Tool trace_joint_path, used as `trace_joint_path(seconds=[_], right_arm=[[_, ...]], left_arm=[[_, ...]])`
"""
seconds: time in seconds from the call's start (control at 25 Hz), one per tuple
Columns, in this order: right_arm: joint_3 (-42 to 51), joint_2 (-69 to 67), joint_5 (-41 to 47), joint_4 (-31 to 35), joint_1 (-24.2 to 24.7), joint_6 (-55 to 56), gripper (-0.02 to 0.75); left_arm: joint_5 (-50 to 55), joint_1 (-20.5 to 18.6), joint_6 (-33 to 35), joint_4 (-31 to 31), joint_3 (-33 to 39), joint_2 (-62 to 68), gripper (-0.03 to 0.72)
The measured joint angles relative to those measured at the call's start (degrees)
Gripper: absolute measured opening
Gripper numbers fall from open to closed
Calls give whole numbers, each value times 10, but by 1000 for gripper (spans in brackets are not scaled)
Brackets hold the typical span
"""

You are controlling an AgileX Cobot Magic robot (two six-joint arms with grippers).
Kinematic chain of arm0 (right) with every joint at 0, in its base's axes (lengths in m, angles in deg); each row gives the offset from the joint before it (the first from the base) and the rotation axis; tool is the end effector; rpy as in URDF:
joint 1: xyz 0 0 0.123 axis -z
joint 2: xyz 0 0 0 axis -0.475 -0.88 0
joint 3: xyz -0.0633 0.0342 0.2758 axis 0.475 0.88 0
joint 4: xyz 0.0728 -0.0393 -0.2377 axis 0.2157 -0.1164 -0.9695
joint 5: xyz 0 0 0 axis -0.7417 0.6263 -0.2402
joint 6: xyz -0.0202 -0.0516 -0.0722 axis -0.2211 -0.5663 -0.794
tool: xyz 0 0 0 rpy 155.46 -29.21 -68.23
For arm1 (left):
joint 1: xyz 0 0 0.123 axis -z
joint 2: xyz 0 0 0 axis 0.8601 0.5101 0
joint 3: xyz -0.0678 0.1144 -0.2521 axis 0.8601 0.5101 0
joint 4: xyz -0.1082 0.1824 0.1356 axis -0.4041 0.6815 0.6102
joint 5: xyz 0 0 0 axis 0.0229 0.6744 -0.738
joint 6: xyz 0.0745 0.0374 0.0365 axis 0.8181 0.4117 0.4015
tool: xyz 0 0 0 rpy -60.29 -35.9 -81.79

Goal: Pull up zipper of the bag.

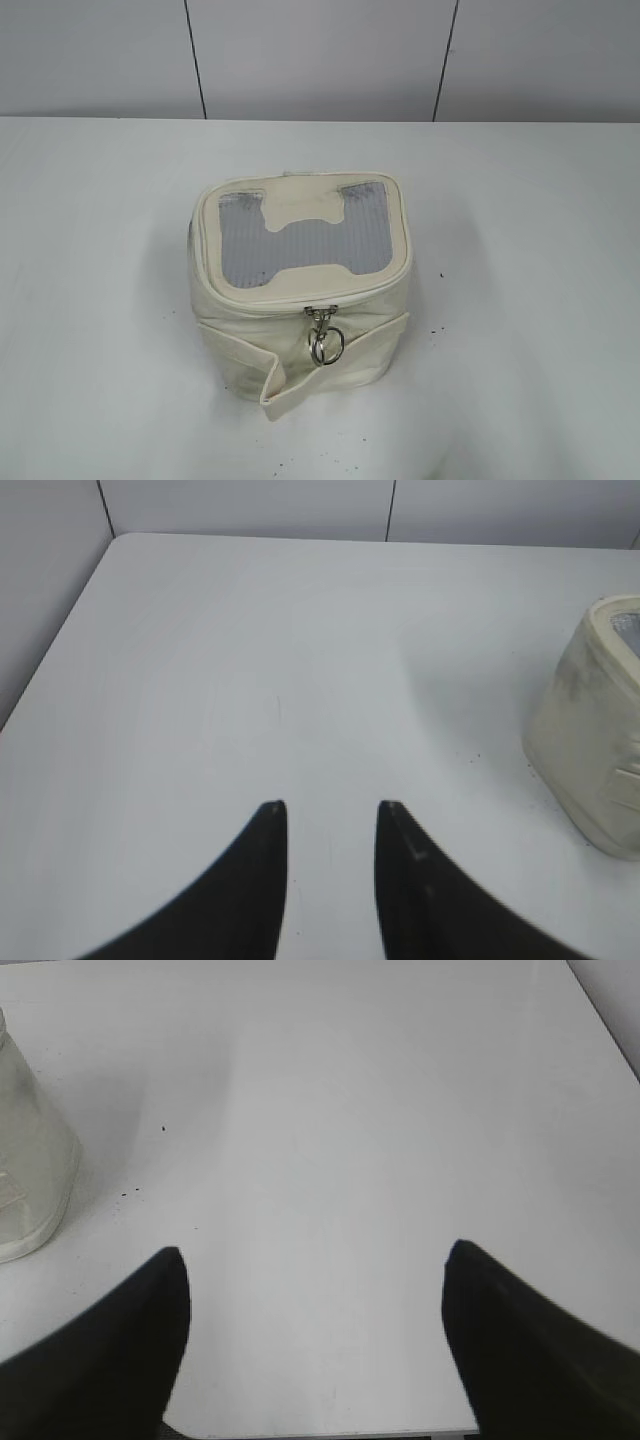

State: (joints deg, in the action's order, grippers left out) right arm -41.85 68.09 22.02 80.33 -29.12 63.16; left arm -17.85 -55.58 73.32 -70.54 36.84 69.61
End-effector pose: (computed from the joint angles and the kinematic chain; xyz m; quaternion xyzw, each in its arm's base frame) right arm -0.0057 0.0024 0.2782 0.0180 0.8473 0.0344 0.5298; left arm -0.0102 -0.0019 0.2864 0.0079 0.8431 -0.0469 0.5357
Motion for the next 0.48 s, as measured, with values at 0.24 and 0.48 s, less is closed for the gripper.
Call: trace_joint_path(seconds=[0.24,0.48], right_arm=[[0,0,0,0,0,0,588],[0,0,0,0,0,0,588]], left_arm=[[0,0,0,0,0,0,239],[0,0,0,0,0,0,239]])
